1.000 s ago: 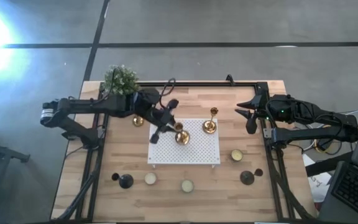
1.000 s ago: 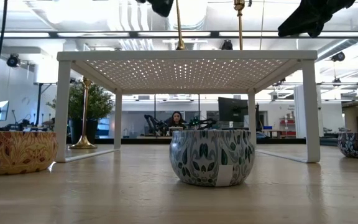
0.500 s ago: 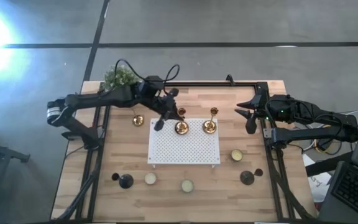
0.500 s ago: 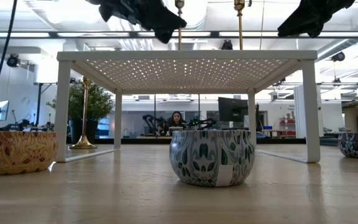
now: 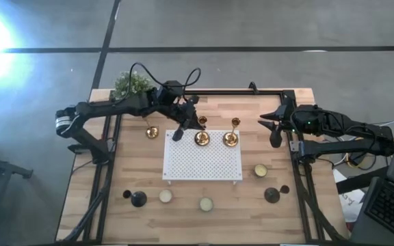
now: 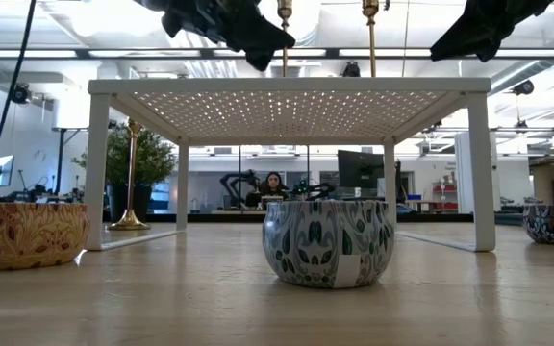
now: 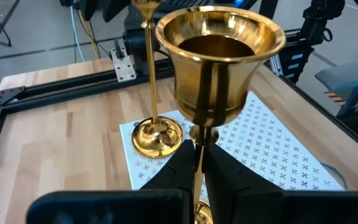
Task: Pick & Place candle stick holders
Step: Put the top right golden candle holder on the shelf, then put the golden candle holder on the shelf
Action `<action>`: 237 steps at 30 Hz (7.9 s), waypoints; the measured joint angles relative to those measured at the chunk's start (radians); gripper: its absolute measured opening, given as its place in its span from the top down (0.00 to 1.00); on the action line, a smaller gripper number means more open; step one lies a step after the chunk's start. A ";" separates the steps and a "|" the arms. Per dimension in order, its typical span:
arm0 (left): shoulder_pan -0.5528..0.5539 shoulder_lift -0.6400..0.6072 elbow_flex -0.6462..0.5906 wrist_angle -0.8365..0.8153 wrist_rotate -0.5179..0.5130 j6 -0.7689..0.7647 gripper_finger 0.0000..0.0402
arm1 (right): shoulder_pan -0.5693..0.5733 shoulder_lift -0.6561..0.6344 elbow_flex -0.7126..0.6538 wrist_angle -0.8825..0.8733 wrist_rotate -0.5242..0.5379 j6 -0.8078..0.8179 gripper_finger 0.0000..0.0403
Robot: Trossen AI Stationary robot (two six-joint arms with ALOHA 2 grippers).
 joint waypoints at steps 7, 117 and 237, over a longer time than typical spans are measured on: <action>0.007 0.001 -0.001 0.001 0.022 0.000 0.95 | 0.000 0.000 -0.001 0.000 0.000 0.002 0.72; -0.192 -0.024 -0.028 0.047 0.187 0.014 0.97 | 0.000 0.000 -0.002 0.000 0.000 0.002 0.81; -0.270 -0.629 -0.857 -0.178 -1.421 -1.019 0.52 | 0.000 0.004 -0.010 -0.007 0.000 0.005 0.78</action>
